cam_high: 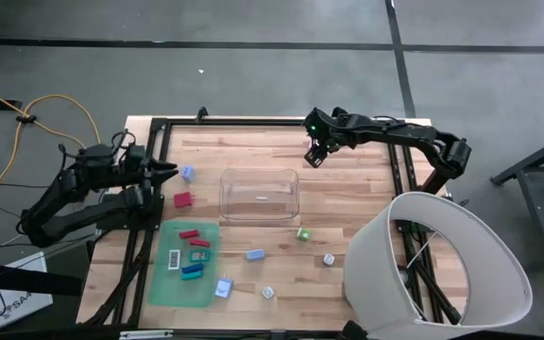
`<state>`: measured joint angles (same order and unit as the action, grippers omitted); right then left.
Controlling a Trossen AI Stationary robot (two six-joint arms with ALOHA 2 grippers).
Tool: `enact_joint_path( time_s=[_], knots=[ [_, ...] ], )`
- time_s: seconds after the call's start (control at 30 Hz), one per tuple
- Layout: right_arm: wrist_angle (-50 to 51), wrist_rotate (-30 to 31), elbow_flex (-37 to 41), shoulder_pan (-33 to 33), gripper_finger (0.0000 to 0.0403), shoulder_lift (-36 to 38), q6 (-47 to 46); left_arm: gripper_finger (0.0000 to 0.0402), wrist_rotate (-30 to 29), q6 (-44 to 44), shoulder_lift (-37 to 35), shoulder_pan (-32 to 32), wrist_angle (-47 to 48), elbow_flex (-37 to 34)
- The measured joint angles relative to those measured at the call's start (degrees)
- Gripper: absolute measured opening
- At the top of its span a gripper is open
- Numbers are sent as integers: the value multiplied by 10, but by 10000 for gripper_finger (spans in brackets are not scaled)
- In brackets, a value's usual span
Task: Pick & Place Office items
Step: Put the pink charger adapter into transparent bin
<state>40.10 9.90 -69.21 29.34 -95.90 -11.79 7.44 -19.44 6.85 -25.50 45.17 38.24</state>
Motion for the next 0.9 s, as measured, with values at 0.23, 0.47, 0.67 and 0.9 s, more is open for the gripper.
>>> enact_joint_path(
  time_s=[0.23,0.47,0.67,0.9],
  knots=[
    [0,0,0,0,178,0,0,102,17,44,-6,0,-135,-68],
    [0,0,0,0,178,0,0,102,1,95,-6,0,-217,-138],
    [0,0,0,0,178,0,0,102,-19,87,-6,0,-233,-192],
    [0,0,0,0,178,0,-2,102,-21,79,-6,0,-295,-247]
  ],
)
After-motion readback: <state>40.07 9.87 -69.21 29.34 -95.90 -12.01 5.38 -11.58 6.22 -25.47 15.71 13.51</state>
